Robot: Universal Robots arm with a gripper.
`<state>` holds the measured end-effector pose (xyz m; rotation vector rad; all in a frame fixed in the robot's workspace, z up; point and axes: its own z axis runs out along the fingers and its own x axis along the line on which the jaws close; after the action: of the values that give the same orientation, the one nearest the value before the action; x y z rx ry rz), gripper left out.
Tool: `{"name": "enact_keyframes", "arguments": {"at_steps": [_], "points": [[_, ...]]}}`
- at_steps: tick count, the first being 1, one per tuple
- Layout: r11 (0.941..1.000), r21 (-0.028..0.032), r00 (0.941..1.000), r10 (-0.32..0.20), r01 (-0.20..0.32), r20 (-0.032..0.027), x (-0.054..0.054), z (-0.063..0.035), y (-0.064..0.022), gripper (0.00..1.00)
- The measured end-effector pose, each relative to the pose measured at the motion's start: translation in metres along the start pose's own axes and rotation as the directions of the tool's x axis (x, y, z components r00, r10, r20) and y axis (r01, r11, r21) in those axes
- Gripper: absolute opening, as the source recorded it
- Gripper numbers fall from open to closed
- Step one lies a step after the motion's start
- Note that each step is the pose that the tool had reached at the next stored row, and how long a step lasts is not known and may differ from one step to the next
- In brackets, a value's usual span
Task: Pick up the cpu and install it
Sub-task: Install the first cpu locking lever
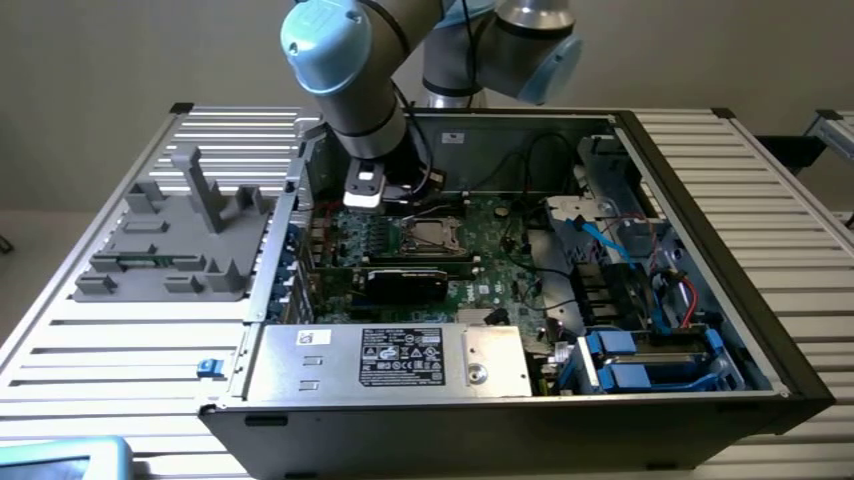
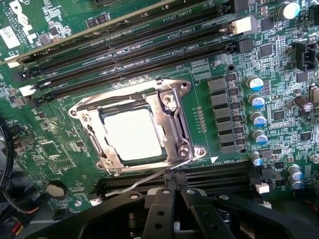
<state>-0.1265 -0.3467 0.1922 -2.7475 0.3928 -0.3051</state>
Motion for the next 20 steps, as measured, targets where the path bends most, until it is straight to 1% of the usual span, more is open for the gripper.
{"name": "enact_keyframes", "arguments": {"at_steps": [10,20], "points": [[1.0,-0.0053,1.0,0.001,-0.001,-0.0022,0.006,0.0031,-0.0007,0.11],[1.0,-0.0077,1.0,0.0,0.0,-0.0029,0.013,0.0059,-0.0022,0.11]]}}
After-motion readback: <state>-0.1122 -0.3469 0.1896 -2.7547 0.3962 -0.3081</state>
